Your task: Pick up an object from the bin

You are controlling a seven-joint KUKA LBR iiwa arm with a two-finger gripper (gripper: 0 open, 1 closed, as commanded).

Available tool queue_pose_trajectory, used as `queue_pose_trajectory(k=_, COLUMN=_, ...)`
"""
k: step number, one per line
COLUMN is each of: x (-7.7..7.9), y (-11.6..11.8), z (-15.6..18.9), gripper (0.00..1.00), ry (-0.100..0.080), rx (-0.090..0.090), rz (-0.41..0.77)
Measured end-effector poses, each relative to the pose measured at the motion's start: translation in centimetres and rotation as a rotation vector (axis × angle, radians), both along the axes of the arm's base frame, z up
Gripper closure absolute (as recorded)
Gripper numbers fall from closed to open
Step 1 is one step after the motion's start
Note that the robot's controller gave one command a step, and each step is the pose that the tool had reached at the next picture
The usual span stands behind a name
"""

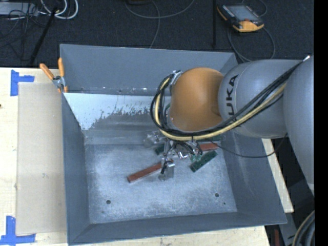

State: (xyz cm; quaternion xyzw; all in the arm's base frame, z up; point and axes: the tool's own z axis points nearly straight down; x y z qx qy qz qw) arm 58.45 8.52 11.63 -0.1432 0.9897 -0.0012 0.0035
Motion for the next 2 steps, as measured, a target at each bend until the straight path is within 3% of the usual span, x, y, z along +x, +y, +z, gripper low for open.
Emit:
queue_pose_trajectory(k=1, x=0.67, y=0.44, z=-4.85, gripper=0.00, ry=0.010, rx=0.001, rz=0.111)
queue_pose_trajectory(k=2, x=0.79, y=0.35, z=-4.62, gripper=1.00, ry=0.008, rx=0.002, rz=0.106)
